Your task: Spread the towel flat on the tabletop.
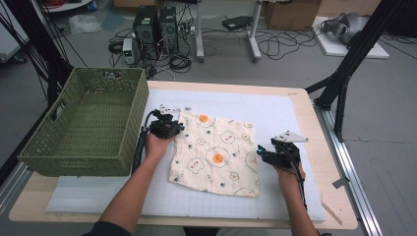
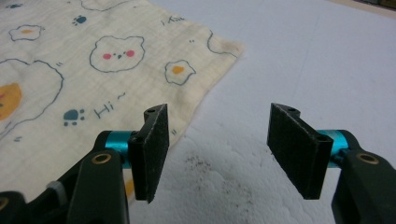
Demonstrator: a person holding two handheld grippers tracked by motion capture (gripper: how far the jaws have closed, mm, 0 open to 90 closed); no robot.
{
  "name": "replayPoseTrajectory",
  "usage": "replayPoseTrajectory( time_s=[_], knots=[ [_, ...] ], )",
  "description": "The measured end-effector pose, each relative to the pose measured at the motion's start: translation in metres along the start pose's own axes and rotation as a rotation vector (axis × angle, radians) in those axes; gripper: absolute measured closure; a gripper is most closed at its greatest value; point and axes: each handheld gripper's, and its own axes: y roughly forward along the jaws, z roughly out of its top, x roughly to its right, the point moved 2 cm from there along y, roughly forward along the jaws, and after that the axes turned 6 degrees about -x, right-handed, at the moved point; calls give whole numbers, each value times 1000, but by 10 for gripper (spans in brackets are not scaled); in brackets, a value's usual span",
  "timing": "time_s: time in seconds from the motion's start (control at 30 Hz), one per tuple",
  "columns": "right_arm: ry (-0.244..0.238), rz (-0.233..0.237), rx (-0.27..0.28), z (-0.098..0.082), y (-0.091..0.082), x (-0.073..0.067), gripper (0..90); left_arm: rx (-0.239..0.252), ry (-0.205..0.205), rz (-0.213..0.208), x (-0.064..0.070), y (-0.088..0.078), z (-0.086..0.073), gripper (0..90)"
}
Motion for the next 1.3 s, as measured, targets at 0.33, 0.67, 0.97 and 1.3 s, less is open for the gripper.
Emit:
replayPoseTrajectory(
  time_s=[0.33,0.67,0.97,1.3],
  knots=[
    [-14,20,-72,32,40,3,481,-22,-7,-63,-3,-4,-8,536],
    [-1,97,-135,45,76,-4,857,-46,60,-20,3,-8,-12,866],
    [-122,-144,-135,66,89,-2,830,9,71,58,10,-12,-19,837],
    [9,-43,-68,51,59,10,516,7,20,-24,7,-20,-21,528]
  ],
)
